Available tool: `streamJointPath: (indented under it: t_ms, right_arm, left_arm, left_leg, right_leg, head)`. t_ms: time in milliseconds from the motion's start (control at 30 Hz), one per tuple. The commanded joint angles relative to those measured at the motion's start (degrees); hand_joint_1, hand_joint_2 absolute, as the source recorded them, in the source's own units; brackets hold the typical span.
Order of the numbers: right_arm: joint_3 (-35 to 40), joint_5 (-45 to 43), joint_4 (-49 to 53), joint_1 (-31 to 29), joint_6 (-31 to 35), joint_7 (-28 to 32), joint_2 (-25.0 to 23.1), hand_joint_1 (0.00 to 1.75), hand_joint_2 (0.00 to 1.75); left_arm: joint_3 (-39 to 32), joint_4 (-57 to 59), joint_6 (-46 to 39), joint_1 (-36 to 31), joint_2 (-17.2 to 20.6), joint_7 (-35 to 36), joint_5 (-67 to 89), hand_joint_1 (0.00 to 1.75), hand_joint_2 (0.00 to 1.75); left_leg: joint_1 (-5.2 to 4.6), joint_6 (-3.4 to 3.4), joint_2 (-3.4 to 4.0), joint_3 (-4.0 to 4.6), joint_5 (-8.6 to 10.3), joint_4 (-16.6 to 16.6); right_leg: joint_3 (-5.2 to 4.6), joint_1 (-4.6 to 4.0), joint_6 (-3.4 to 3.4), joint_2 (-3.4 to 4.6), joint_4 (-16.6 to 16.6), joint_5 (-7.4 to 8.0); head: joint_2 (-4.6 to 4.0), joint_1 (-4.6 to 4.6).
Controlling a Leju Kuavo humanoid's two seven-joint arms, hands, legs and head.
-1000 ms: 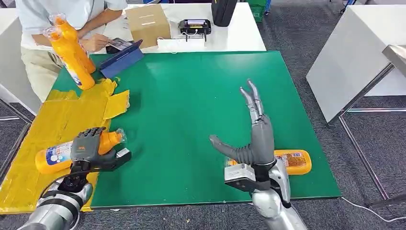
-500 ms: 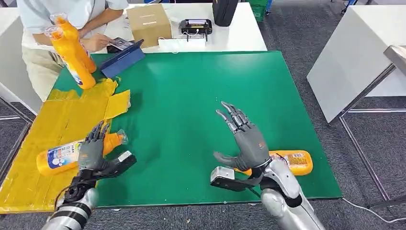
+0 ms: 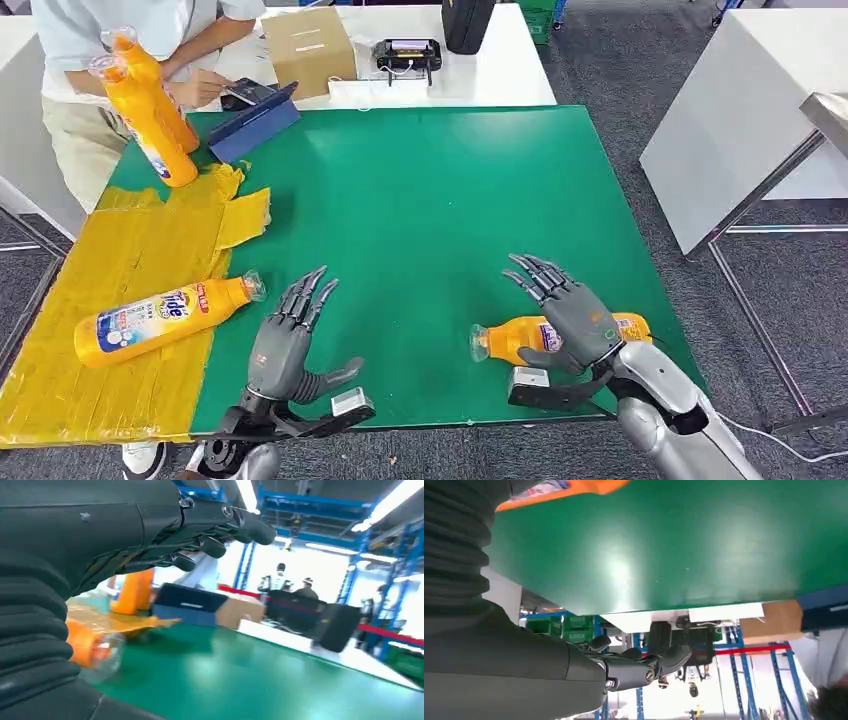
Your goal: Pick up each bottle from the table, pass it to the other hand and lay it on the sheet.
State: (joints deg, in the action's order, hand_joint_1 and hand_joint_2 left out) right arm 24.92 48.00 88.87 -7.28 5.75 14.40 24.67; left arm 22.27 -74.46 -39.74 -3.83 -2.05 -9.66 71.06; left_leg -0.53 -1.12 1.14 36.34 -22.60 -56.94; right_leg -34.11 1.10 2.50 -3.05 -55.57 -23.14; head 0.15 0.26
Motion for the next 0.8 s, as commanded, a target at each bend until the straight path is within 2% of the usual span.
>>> streamJointPath:
  t_ms: [33, 200, 400, 433, 633, 767, 800]
  right_arm:
    - [-4.4, 2.1, -2.5, 2.6, -0.4, -2.6, 2.4, 0.00, 1.75]
    - [-7.5, 0.4, -5.6, 2.9, -2.9, -1.7, 2.6, 0.00, 1.75]
    - [-5.6, 5.1, -14.6, -0.3, -5.0, -5.5, 1.5, 0.00, 1.75]
    - [-5.1, 6.4, -16.8, -0.8, -4.9, -7.0, 1.2, 0.00, 1.75]
    - [-4.9, 6.6, -17.4, -0.9, -4.8, -7.1, 1.0, 0.00, 1.75]
    - [-4.9, 6.6, -17.4, -0.9, -4.8, -7.1, 1.0, 0.00, 1.75]
    - [-4.5, 7.7, -18.5, -1.4, -5.3, -8.7, 0.9, 0.00, 1.75]
  left_arm:
    - [8.3, -8.0, 2.6, 2.9, 0.4, -3.0, -7.8, 0.00, 1.75]
    - [10.5, -10.0, 5.2, 2.4, 0.6, -3.4, -10.3, 0.00, 1.75]
    - [11.8, -10.3, 8.3, 1.1, 0.2, -6.0, -18.2, 0.00, 1.75]
    - [11.9, -10.3, 8.8, 0.9, 0.1, -6.4, -19.4, 0.00, 1.75]
    - [11.9, -10.3, 8.8, 0.9, 0.1, -6.4, -19.4, 0.00, 1.75]
    - [11.9, -10.3, 8.8, 0.9, 0.1, -6.4, -19.4, 0.00, 1.75]
    - [11.8, -10.1, 8.6, 0.8, 0.1, -6.4, -19.6, 0.00, 1.75]
  left_leg:
    - [0.12, 0.12, -0.22, -0.30, -0.19, -0.1]
    - [0.09, 0.05, -0.12, -0.19, -0.10, 0.0]
    - [0.05, -0.01, -0.06, -0.14, -0.08, 0.0]
    - [0.12, 0.05, -0.06, -0.37, -0.18, 0.0]
    - [0.03, -0.01, -0.04, -0.16, -0.07, 0.0]
    - [0.08, 0.03, -0.02, -0.34, -0.18, 0.0]
    - [0.08, 0.02, -0.02, -0.28, -0.15, 0.0]
  right_leg:
    - [0.39, -0.07, -0.13, 0.12, 0.0, -0.20]
    - [0.29, -0.04, 0.04, 0.11, 0.1, -0.17]
    - [0.23, -0.02, 0.06, 0.11, 0.1, -0.09]
    - [0.48, -0.06, -0.01, 0.26, 0.1, -0.16]
    - [0.24, -0.01, 0.06, 0.13, 0.1, -0.10]
    - [0.42, -0.03, 0.01, 0.28, 0.1, -0.18]
    - [0.36, -0.04, 0.02, 0.24, 0.1, -0.15]
  head:
    - [0.00, -0.04]
    - [0.00, -0.02]
    - [0.00, 0.00]
    - [0.00, -0.02]
    - [0.00, -0.02]
    - [0.00, -0.02]
    - [0.00, -0.02]
